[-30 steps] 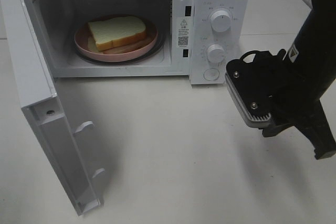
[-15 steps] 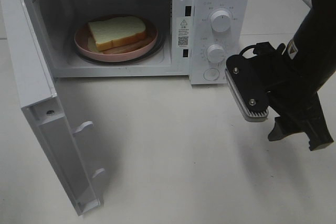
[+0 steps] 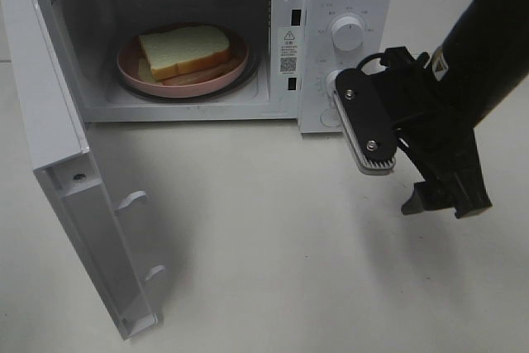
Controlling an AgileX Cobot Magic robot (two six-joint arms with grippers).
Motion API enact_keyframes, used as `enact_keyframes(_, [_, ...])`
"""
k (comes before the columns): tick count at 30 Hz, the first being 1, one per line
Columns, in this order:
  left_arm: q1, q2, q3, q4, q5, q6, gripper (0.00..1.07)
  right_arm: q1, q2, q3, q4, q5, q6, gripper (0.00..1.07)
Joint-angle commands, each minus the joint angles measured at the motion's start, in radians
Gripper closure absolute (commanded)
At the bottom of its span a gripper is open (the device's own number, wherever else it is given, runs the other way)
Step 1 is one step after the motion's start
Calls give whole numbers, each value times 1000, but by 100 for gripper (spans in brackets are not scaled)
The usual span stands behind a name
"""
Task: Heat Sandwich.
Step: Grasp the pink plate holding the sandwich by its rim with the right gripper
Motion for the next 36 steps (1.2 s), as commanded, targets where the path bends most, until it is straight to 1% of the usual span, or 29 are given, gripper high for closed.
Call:
enact_keyframes(1, [-5, -16, 1, -8, -13, 1, 9, 15, 32, -60, -20, -19, 4, 14])
enact_keyframes(2, [-5, -16, 1, -8, -13, 1, 9, 26, 51, -95, -20, -33, 2, 15])
enact_keyframes(3, [-5, -16, 1, -8, -13, 1, 9, 26, 51, -95, -20, -33, 2, 15])
enact_keyframes(6, [-5, -16, 1, -8, -13, 1, 9, 55, 94, -166, -23, -50, -8, 15])
enact_keyframes(12, [-5, -16, 1, -8, -13, 1, 9, 89, 151, -228, -23, -107, -20, 16])
enact_keyframes(15, [-5, -16, 1, -8, -13, 1, 9, 109, 201, -278, -22, -137, -43, 17])
enact_keyframes(18, [-5, -16, 1, -8, -13, 1, 9, 119, 225, -300, -21, -146, -49, 17])
enact_keyframes(24, [-5, -16, 1, -8, -13, 1, 9, 120, 289, -354, -13, -215, -54, 18])
enact_keyframes(27, [-5, -16, 1, -8, -13, 1, 9, 120, 305, -368, -14, -224, -54, 18])
enact_keyframes(36, [-5, -16, 1, -8, -13, 1, 9, 120, 398, -466, -14, -250, -54, 20])
